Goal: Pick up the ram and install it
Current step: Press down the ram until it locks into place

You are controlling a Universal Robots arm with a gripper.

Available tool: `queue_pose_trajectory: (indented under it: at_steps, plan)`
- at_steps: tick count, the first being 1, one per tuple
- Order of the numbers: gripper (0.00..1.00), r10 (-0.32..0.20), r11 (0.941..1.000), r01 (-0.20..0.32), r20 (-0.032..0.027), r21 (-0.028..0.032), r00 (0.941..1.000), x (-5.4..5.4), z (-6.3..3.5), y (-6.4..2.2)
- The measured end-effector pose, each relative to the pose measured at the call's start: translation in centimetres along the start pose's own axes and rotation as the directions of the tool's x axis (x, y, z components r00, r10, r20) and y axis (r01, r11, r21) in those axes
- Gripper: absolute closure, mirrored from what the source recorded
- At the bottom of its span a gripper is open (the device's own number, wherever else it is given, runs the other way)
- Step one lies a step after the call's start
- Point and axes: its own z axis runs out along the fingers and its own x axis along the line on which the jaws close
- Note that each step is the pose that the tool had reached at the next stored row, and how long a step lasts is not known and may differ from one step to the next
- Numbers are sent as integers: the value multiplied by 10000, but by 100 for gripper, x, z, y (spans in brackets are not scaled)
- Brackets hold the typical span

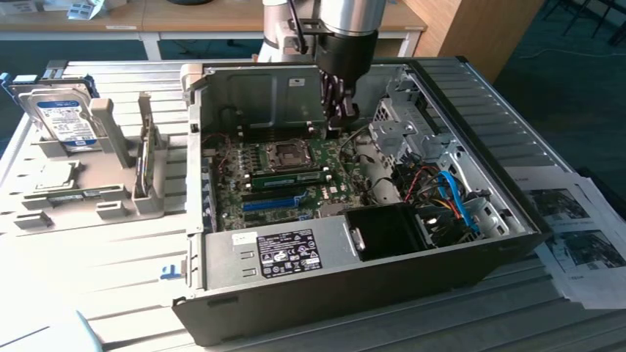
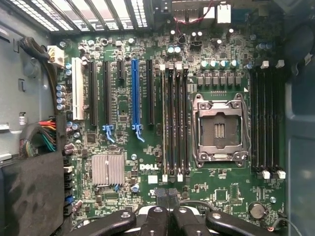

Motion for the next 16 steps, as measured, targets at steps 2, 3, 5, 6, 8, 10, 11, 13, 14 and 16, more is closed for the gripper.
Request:
queue_pose_trajectory:
  at_steps: [2, 3, 5, 6, 8, 10, 11, 13, 14, 16]
  plan:
    - [90, -1, 10000, 1, 0, 0, 10000, -1, 15, 0]
    - [90, 0, 10000, 0, 0, 0, 10000, -1, 24, 0]
    - [90, 0, 10000, 0, 0, 0, 10000, -2, 38, 0]
    - [90, 0, 10000, 0, -1, 0, 10000, -2, 39, 0]
    - [90, 0, 10000, 0, 6, -1, 10000, -2, 40, 1]
    - [90, 0, 10000, 0, 13, -1, 10000, -2, 40, 1]
    - [90, 0, 10000, 0, 15, -1, 10000, -2, 40, 0]
    - [90, 0, 10000, 0, 19, 0, 10000, -2, 42, 1]
    - [90, 0, 10000, 0, 21, 3, 10000, -2, 48, 0]
    - [90, -2, 10000, 2, 18, 6, 10000, -3, 62, 0]
